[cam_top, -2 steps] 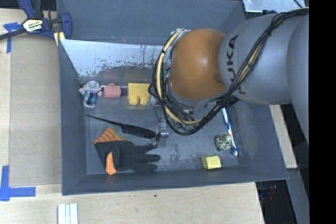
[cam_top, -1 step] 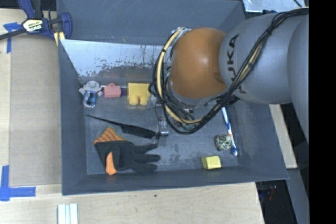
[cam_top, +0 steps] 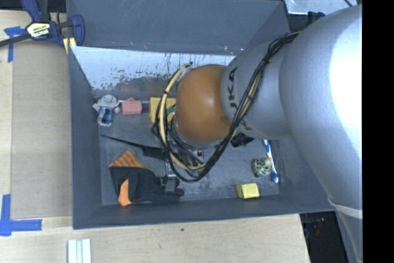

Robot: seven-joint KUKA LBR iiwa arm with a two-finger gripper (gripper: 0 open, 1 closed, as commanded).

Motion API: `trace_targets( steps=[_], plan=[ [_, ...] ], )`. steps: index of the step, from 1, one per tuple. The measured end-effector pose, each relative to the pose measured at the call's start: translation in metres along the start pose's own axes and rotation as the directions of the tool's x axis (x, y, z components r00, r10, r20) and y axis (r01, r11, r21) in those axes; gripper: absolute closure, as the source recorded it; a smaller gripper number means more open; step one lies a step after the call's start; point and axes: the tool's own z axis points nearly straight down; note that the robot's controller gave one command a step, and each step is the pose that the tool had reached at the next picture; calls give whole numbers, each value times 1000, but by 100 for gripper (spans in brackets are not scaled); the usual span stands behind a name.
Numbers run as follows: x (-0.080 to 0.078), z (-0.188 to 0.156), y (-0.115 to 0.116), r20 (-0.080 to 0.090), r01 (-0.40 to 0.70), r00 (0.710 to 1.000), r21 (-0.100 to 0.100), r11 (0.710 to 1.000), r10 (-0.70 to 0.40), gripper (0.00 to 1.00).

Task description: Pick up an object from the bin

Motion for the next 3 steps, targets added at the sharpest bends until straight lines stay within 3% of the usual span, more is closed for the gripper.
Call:
trace_targets(
  steps=[1,2,3],
  plan=[
    [-8,-52,5,12,-264,964,-3,964,264,0],
    [18,-31,34,-2,-159,987,1,987,159,0],
    [18,-8,32,10,-427,904,-5,904,427,0]
  ],
)
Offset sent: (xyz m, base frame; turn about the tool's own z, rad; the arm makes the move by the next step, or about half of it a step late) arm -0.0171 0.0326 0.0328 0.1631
